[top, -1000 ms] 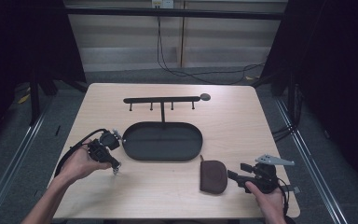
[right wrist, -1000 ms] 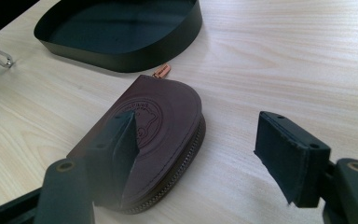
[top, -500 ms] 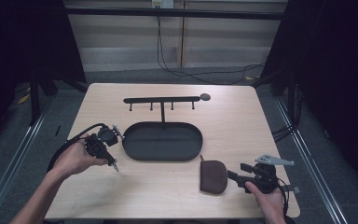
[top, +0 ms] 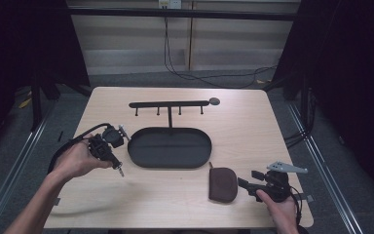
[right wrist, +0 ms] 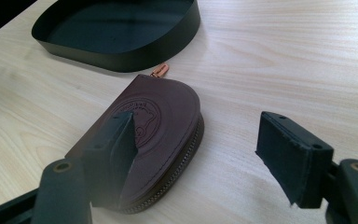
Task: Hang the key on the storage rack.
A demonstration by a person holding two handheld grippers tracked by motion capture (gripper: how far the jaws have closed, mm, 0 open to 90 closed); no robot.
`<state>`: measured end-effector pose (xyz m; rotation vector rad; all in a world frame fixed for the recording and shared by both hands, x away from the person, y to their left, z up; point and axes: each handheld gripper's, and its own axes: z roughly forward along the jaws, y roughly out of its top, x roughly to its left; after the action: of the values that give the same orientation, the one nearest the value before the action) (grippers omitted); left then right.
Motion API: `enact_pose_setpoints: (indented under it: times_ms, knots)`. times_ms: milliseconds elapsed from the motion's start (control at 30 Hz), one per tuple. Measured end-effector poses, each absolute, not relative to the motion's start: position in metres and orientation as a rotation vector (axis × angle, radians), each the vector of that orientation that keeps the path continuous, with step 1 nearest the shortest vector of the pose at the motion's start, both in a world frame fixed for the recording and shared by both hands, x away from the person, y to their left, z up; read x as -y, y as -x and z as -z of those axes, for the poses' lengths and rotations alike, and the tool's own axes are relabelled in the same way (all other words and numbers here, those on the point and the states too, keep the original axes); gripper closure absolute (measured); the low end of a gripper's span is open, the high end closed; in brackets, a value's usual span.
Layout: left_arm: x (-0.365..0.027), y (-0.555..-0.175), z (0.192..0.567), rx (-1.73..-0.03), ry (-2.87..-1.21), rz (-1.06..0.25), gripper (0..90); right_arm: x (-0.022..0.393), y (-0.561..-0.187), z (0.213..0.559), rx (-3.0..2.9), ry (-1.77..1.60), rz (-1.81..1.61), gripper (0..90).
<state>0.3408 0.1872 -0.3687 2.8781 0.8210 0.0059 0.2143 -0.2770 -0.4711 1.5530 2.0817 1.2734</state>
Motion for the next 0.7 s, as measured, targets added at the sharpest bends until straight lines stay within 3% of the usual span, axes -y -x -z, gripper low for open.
enact_pose_setpoints:
  times_ms: [700]
  knots:
    - [-0.179, -0.350, 0.332, -0.804, -2.827, -0.035, 89.2, 0.276, -0.215, 0.472, -2.095, -1.549, -1.268, 26.1]
